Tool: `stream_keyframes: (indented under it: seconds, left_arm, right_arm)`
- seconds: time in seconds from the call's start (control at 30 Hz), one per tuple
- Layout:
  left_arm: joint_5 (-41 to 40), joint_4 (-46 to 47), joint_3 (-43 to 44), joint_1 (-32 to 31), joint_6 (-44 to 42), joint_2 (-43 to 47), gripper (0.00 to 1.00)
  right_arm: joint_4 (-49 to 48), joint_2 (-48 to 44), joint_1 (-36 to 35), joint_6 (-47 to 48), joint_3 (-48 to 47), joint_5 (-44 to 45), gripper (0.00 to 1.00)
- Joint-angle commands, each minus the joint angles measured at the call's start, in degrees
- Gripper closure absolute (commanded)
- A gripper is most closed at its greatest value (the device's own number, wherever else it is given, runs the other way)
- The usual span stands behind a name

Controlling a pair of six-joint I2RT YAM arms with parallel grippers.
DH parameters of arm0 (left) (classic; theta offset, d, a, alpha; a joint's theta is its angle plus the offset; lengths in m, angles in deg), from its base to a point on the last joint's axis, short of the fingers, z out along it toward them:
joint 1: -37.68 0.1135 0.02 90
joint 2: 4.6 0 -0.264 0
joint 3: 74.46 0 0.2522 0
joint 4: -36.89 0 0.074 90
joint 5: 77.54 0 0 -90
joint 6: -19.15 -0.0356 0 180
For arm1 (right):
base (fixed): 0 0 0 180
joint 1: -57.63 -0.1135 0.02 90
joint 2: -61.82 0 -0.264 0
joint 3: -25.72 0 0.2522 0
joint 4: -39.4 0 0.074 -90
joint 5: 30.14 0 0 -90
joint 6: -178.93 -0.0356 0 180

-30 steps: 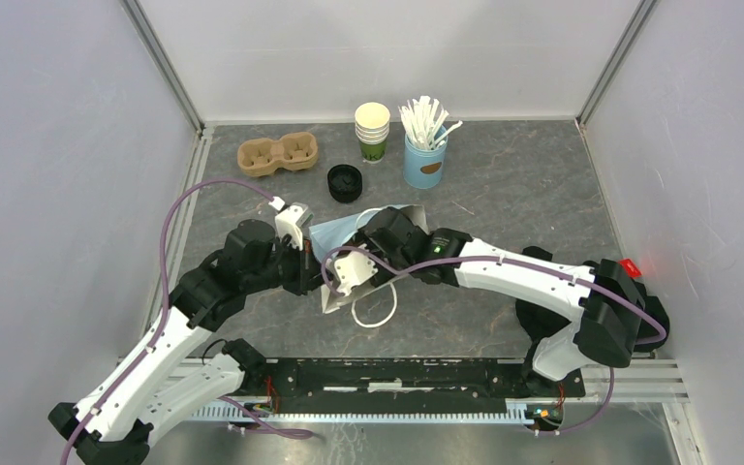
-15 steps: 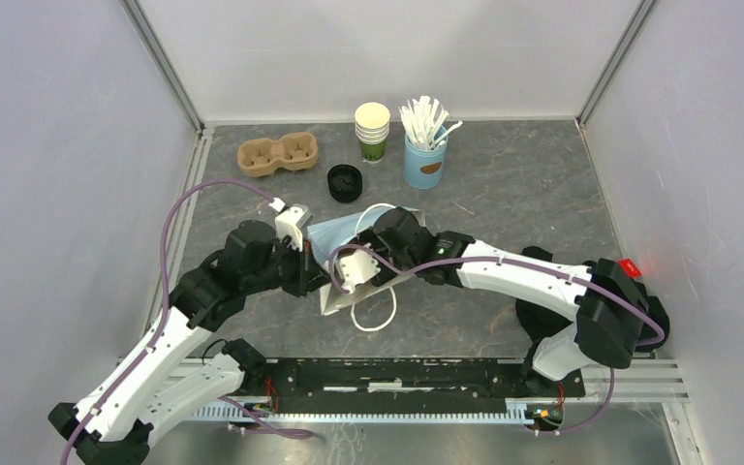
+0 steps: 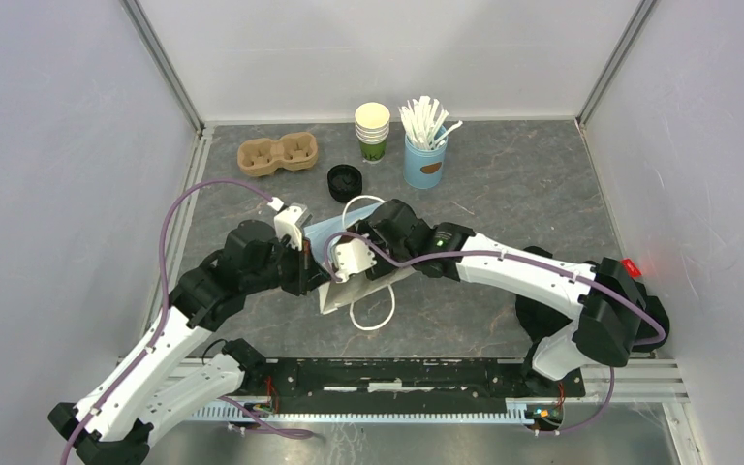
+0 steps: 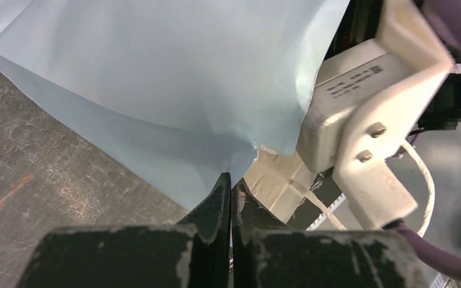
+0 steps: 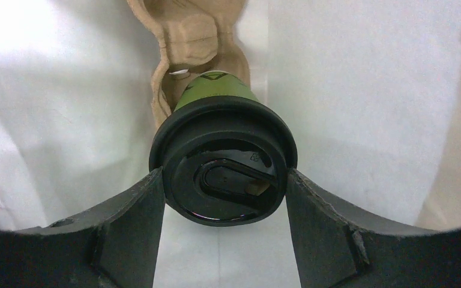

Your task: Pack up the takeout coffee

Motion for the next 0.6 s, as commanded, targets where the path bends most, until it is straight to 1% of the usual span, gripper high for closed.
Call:
stream_keyframes:
  seconds: [0.0, 0.2, 0.37, 0.47, 0.57]
  left_arm:
    - [0.74, 0.54, 1.38, -0.18, -0.18, -0.52, 0.98]
    - [1.48, 0.83, 1.27, -0.18, -0.25, -0.89, 0.98]
    - [1.72, 0.76, 1.27, -0.18, -0.36, -0.90, 0.98]
    - [1.73, 0.66, 1.44, -0.18, -0.38, -1.13, 0.98]
    - [1.63, 0.68, 1.39, -0.18, -0.45, -1.29, 0.98]
  right_arm:
    - [2.06, -2.35, -1.10, -3.95, -3.47, 1.75, 0.85]
    - [2.30, -1.63, -1.10, -3.94, -1.55, 0.42, 0.86]
    - [2.74, -0.13, -1.10, -4.61, -0.70, -3.21, 0.87]
    - [0.41, 1.42, -0.71, -4.95, 1.13, -4.10, 0.87]
    - [-0.45, 3.46, -0.06, -5.61, 1.06, -6.11, 0.87]
